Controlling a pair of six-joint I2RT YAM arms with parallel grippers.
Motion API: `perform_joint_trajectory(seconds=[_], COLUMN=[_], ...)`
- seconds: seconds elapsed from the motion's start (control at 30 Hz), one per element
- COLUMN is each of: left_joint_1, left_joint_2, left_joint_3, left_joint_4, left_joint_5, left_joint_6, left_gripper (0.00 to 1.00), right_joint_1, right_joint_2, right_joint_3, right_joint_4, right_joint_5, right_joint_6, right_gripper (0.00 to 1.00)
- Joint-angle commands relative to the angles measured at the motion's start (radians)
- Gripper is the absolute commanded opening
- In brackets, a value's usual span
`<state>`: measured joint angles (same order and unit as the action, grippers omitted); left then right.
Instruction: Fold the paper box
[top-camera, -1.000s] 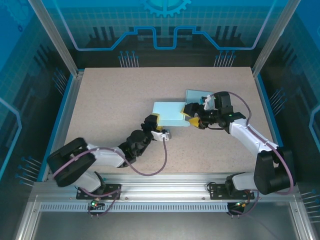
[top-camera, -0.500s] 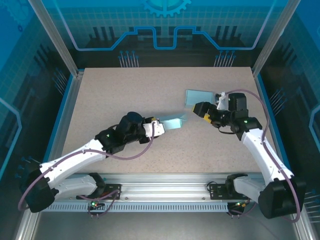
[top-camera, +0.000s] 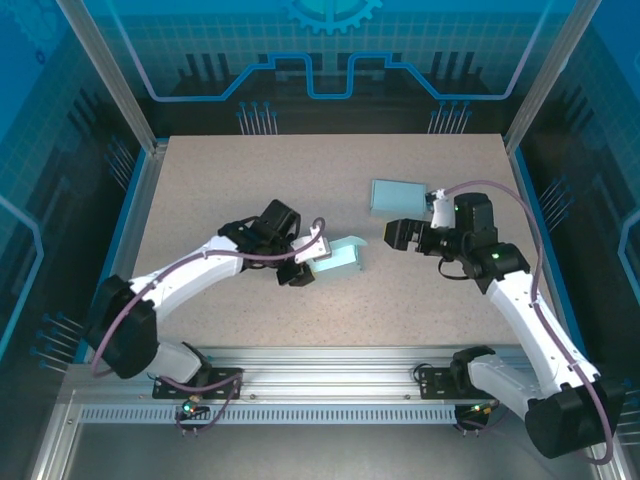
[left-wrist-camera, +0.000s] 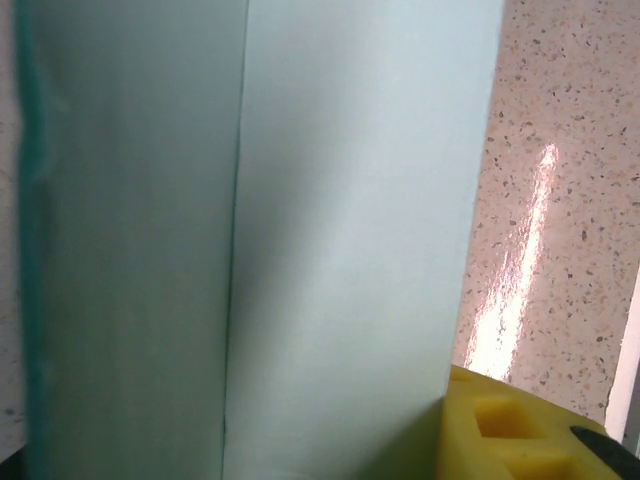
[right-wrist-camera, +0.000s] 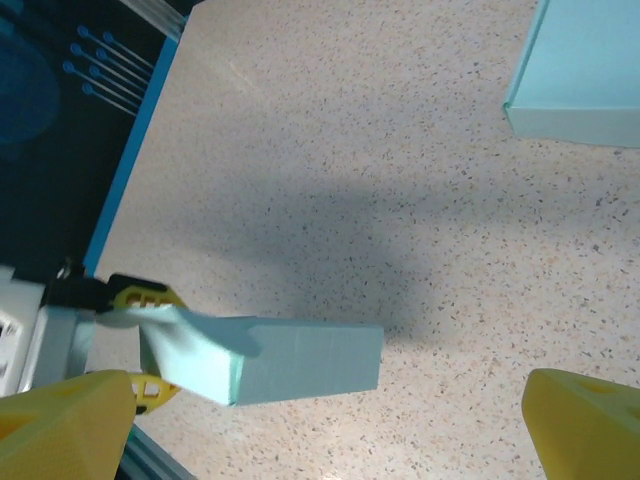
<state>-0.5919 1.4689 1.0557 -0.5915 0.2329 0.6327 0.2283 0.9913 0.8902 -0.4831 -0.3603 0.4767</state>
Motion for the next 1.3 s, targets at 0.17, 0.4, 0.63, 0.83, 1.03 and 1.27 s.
perform_joint_trajectory(seconds=[0.17,0.4,0.63,0.83,1.03,1.27], left_joint_1=[0.035,0.035,0.035,0.032,0.029,0.026], left_joint_2=[0.200,0.334,0.316,0.271,0.242,0.184], left_joint_3=[0.202,0.343,0.322,0.279,0.244,0.198], left_joint_4=[-0.163,-0.257,-0.204,-0.141,-0.097,-0.052], left_joint_5=[0.030,0.002,-0.006,-0.015,-0.056,-0.120], left_joint_6=[0.028,0.039,0.037,0.031,0.018,0.005], left_gripper=[0.19,0.27,0.52,0.67,0.67,0.74], right_joint_1=[0.096,0.114,0.127,0.142,0.156,0.175], right_joint_2=[0.011,0.081,0.150,0.220,0.315,0.434], right_joint_3=[0.001,-0.005,-0.023,-0.017,0.052,0.148], right_joint_4=[-0.008,0.018,0.056,0.100,0.145,0.154], right_joint_5=[0.135,0.156,0.171,0.169,0.136,0.124], right_joint_6=[-0.112,-0.128,-0.168,-0.201,-0.256,-0.359], right_gripper=[0.98,0.90,0.84,0.81,0.75,0.69])
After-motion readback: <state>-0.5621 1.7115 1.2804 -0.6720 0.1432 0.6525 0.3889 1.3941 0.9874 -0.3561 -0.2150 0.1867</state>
